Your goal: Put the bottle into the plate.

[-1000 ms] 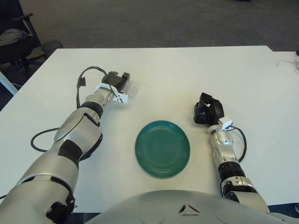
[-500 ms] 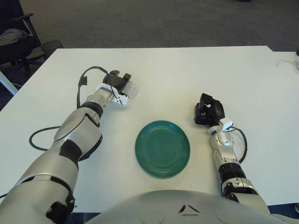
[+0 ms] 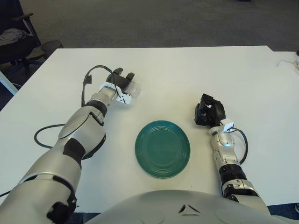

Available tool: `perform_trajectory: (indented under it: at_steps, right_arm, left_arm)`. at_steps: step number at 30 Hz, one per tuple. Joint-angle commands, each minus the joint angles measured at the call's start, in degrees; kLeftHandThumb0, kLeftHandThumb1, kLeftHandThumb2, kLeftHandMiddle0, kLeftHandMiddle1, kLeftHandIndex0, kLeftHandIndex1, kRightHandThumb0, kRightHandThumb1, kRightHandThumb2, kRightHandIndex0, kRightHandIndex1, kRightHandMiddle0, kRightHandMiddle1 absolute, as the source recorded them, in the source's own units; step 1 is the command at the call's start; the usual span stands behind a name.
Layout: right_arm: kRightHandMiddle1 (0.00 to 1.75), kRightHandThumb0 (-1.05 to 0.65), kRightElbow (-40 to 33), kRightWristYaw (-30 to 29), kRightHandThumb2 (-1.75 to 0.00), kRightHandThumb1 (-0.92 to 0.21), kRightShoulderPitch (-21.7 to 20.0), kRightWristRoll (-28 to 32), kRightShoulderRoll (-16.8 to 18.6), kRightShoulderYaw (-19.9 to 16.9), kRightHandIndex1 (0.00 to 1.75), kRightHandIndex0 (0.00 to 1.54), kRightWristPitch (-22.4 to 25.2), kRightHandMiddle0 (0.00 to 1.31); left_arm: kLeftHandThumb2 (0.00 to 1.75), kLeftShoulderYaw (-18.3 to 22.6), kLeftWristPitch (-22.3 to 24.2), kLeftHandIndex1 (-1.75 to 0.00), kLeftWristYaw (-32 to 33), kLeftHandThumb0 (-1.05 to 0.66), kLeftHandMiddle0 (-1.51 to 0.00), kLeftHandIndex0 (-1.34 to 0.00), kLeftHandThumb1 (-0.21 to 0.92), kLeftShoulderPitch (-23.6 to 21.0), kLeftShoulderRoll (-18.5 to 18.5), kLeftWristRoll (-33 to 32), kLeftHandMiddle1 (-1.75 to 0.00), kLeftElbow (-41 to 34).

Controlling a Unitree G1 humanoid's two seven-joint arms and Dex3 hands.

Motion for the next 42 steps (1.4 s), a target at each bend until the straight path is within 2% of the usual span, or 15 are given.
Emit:
perform_trajectory:
  at_steps: [1, 3, 4, 5, 7, 9, 11, 13, 14, 16, 17, 20, 24, 35, 42]
  right_arm:
    - [1.75, -0.06, 2.30, -0.15, -1.34, -0.24, 3.62, -0.18, -0.14, 0.01, 1.75, 1.20, 0.88, 1.02]
    - [1.75, -0.06, 2.31, -0.17, -1.34, -0.24, 3.61, -0.19, -0.13, 0.02, 1.75, 1.20, 0.88, 1.02]
    - [1.75, -0.06, 2.38, -0.21, -1.34, -0.24, 3.52, -0.22, -0.11, 0.03, 1.75, 1.20, 0.90, 1.02]
    - [1.75, -0.06, 2.44, -0.24, -1.34, -0.24, 3.46, -0.24, -0.10, 0.04, 1.75, 1.20, 0.91, 1.02]
    - [1.75, -0.06, 2.50, -0.28, -1.34, -0.24, 3.39, -0.26, -0.08, 0.05, 1.75, 1.20, 0.93, 1.02]
    - [1.75, -0.06, 2.61, -0.32, -1.34, -0.24, 3.30, -0.29, -0.07, 0.06, 1.75, 1.20, 0.93, 1.02]
    - [1.75, -0.06, 2.74, -0.37, -1.34, -0.24, 3.19, -0.32, -0.04, 0.08, 1.75, 1.20, 0.92, 1.02]
    - [1.75, -0.06, 2.77, -0.38, -1.34, -0.24, 3.17, -0.32, -0.04, 0.08, 1.75, 1.20, 0.92, 1.02]
    - [1.75, -0.06, 2.77, -0.39, -1.34, -0.24, 3.17, -0.32, -0.04, 0.08, 1.75, 1.20, 0.92, 1.02]
    - [1.75, -0.06, 2.84, -0.43, -1.34, -0.24, 3.08, -0.35, -0.03, 0.10, 1.75, 1.20, 0.94, 1.02]
    - [1.75, -0.06, 2.89, -0.46, -1.34, -0.24, 3.01, -0.37, -0.01, 0.10, 1.75, 1.20, 0.96, 1.02]
    - [1.75, -0.06, 2.96, -0.50, -1.34, -0.24, 2.94, -0.38, 0.00, 0.12, 1.75, 1.20, 0.97, 1.02]
    - [1.75, -0.06, 2.97, -0.53, -1.34, -0.24, 2.94, -0.37, -0.02, 0.15, 1.75, 1.20, 0.96, 1.02]
    - [1.75, -0.06, 2.70, -0.55, -1.34, -0.24, 3.15, -0.38, 0.01, 0.21, 1.75, 1.20, 0.96, 1.02]
    - [1.75, -0.06, 2.40, -0.55, -1.34, -0.24, 3.36, -0.39, 0.04, 0.26, 1.75, 1.20, 0.98, 1.02]
  left_arm:
    - [0.25, -2.22, -1.18, -0.14, -3.35, -1.00, -0.03, 0.00, 0.92, 3.89, -1.21, 2.41, -0.01, 1.73]
    - [0.23, -2.22, -1.71, -0.16, -3.00, -1.00, -0.04, 0.00, 0.92, 3.54, -1.20, 2.14, -0.01, 1.57]
    - [0.20, -2.14, -2.09, -0.30, -2.77, -0.97, -0.10, 0.00, 0.90, 3.27, -1.18, 1.95, -0.02, 1.46]
    - [0.18, -1.79, -2.54, -0.35, -2.72, -0.96, -0.12, 0.00, 0.89, 2.94, -1.18, 1.49, -0.02, 1.32]
    - [0.13, -1.17, -2.69, -0.58, -3.04, -0.85, -0.23, 0.00, 0.82, 2.81, -1.26, 0.80, -0.05, 1.30]
    - [0.28, -0.53, -2.30, -0.76, -3.67, -0.69, -0.31, 0.00, 0.67, 3.00, -1.40, 0.23, -0.17, 1.42]
    - [0.59, -0.08, -1.74, -1.32, -4.31, -0.57, -0.39, -0.17, 0.47, 3.02, -1.63, -0.22, -0.61, 1.50]
    - [0.71, 0.19, -1.28, -1.53, -4.68, -0.53, -0.41, -0.25, 0.39, 2.99, -1.84, -0.39, -0.82, 1.53]
    - [0.82, 0.65, -1.02, -1.51, -5.06, -0.51, -0.44, -0.41, 0.39, 2.97, -2.00, -0.77, -0.95, 1.53]
    - [0.94, 1.71, -0.72, -1.51, -5.78, -0.48, -0.48, -0.56, 0.38, 2.98, -2.22, -1.69, -1.12, 1.52]
    - [0.99, 2.18, -0.69, -1.55, -6.06, -0.31, -0.54, -0.59, 0.37, 3.01, -2.26, -2.11, -1.18, 1.50]
    - [1.09, 3.22, -0.63, -1.63, -6.59, -0.11, -0.62, -0.62, 0.35, 3.38, -2.30, -3.13, -1.27, 1.48]
    - [1.17, 4.19, -0.53, -1.68, -7.25, -0.03, -0.65, -0.62, 0.31, 3.41, -2.38, -3.83, -1.33, 1.44]
    - [1.21, 4.52, -0.03, -1.66, -6.97, -0.01, -0.64, -0.64, 0.29, 4.03, -2.58, -3.82, -1.42, 1.44]
    - [1.23, 2.92, 0.32, -1.63, -5.61, -0.01, -0.62, -0.67, 0.27, 4.13, -2.31, -2.20, -1.46, 1.47]
